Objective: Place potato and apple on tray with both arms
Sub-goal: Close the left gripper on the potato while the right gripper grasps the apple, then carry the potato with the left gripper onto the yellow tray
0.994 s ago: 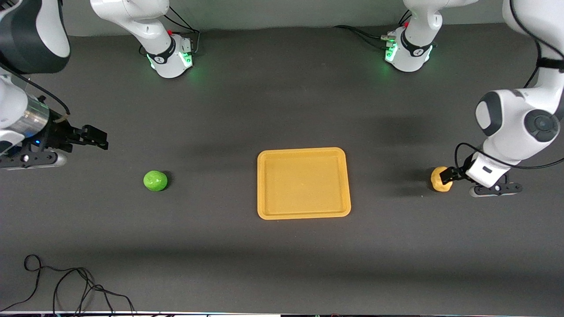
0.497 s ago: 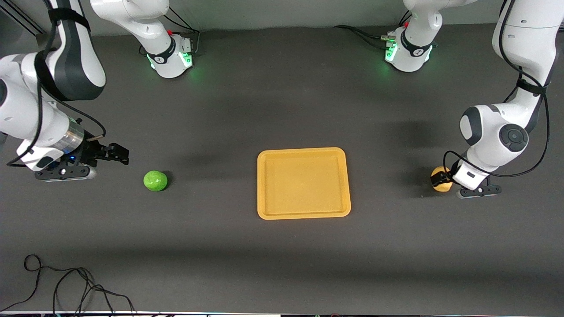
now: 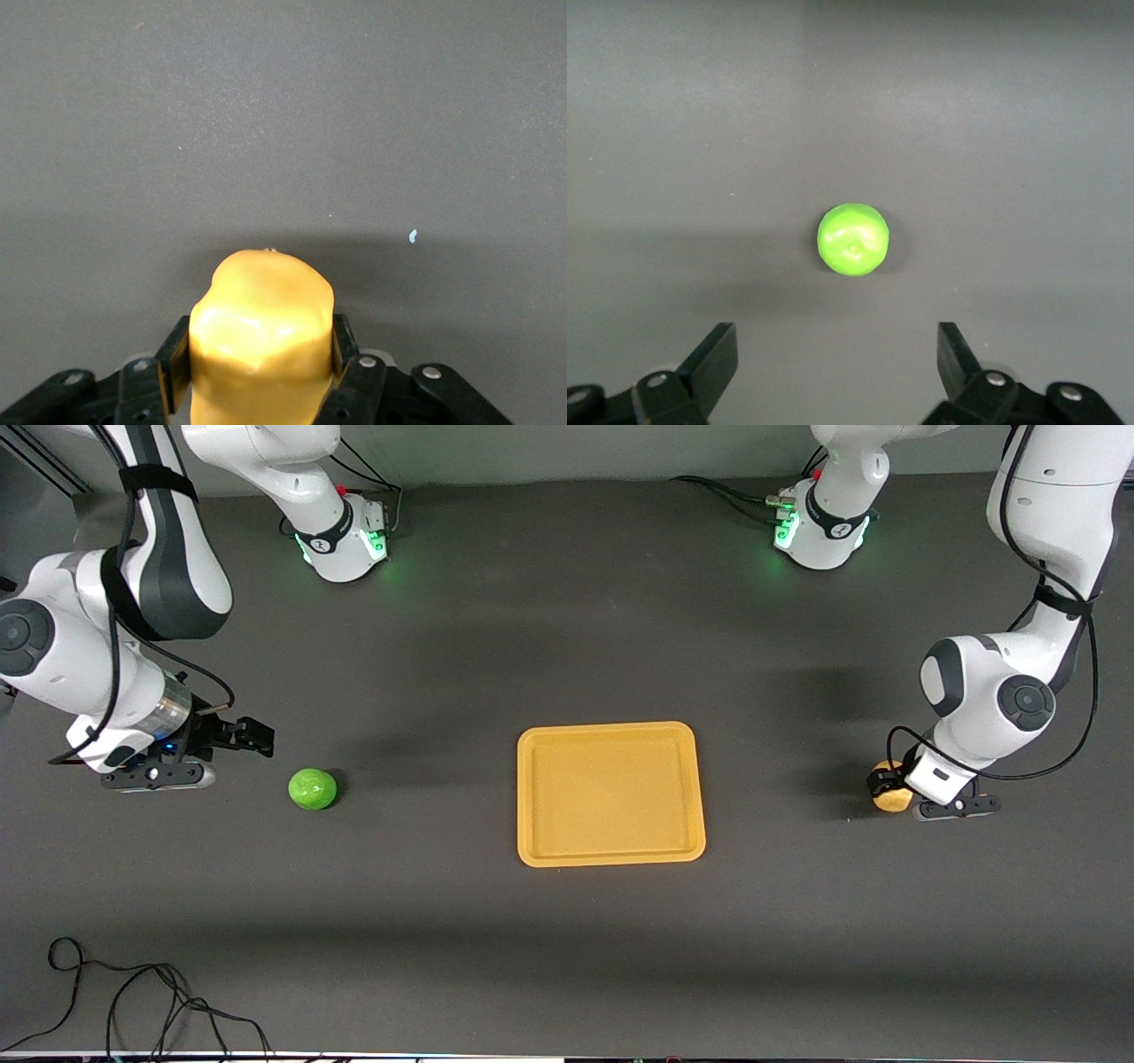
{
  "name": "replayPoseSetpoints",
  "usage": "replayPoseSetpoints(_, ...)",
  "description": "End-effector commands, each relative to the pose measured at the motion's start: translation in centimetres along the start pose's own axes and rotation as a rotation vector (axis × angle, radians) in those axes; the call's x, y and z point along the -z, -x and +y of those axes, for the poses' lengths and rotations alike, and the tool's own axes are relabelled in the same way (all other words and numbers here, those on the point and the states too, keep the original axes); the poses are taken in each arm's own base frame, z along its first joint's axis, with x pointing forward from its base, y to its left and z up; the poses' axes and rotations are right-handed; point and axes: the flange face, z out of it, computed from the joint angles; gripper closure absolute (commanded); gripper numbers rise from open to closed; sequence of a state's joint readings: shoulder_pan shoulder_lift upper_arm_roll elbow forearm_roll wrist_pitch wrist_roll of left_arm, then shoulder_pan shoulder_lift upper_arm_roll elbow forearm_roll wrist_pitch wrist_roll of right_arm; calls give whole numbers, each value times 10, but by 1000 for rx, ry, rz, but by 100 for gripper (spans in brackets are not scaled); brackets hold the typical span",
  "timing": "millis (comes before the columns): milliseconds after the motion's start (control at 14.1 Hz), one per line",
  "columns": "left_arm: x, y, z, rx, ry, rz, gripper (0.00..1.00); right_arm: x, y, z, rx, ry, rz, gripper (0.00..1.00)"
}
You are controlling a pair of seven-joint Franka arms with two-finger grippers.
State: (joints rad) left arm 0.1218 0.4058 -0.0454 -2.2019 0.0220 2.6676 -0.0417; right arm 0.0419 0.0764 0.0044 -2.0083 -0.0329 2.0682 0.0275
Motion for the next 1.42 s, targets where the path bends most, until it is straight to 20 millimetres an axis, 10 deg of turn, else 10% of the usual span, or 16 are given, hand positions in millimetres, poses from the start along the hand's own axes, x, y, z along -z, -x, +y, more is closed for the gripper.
replayPoseSetpoints(0, 14, 0, 3, 4, -5, 14, 53, -29, 8, 3, -7, 5, 41, 0)
replayPoseSetpoints(426, 109, -17, 17, 23, -12, 11, 53, -94, -2, 3, -7, 3, 29, 0)
replayPoseSetpoints(852, 212, -9, 112, 108, -46, -93, 53, -149, -12, 11, -32, 4, 36, 1)
replayPoseSetpoints(1349, 222, 43, 257, 151, -48, -65, 53, -176, -10, 18, -108, -34, 2, 1)
